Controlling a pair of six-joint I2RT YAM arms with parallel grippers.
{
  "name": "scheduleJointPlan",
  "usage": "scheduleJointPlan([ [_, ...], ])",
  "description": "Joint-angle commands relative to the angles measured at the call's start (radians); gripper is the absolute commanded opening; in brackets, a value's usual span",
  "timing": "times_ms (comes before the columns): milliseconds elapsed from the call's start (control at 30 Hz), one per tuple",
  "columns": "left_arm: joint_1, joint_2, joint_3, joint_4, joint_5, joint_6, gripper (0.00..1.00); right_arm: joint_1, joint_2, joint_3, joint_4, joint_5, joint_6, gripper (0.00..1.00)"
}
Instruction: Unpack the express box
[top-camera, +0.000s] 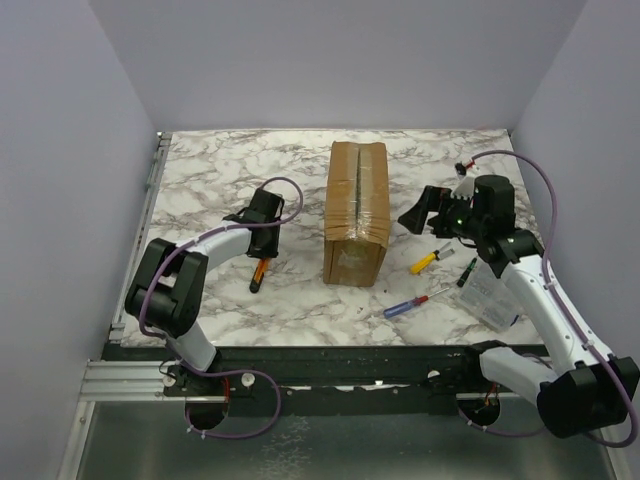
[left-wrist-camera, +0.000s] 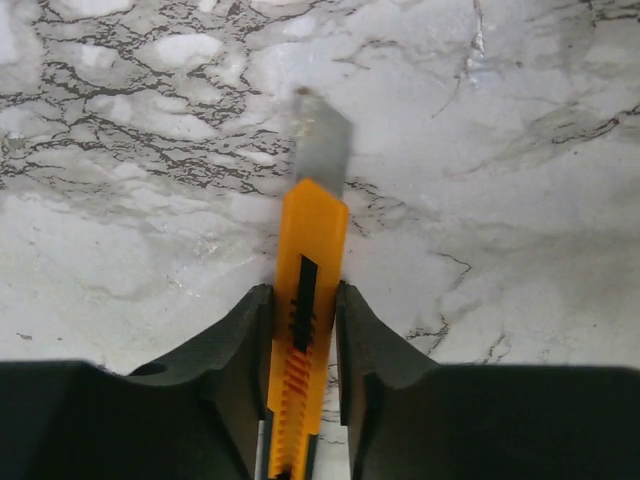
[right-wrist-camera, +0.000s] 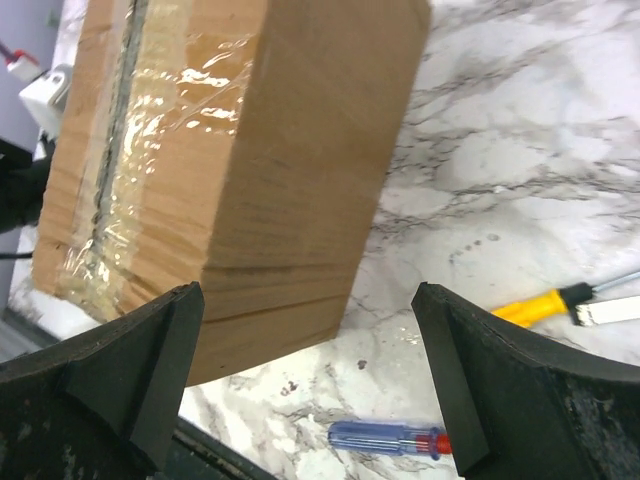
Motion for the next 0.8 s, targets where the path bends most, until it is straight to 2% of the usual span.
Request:
scheduleJointPlan([
  [0,-0.02,0.0,-0.001,-0.043,0.046,0.0,0.26,0.001,-0.062,-0.019,-0.035,0.184,0.013,1.0],
  [300,-0.019,-0.144,0.01,-0.041,0.18,-0.02,0.0,0.001,-0.094,0.013,-0.1,0.11,-0.013,1.0],
  [533,-0.001,-0.386,0.08,-0.082,0.241,-0.101,0.0,0.001,-0.114,-0.003,-0.023,-0.104,-0.005,1.0],
  [633,0.023,-0.481,0.147,-0.086,0.277,-0.165,0.0,0.001,-0.116,0.011,0.002,-0.137,-0.013,1.0],
  [767,0.032,-0.518,0.248,-0.025,0.368,-0.308,0.0,0.009,-0.079,0.06,0.021,-0.17,-0.026,1.0],
])
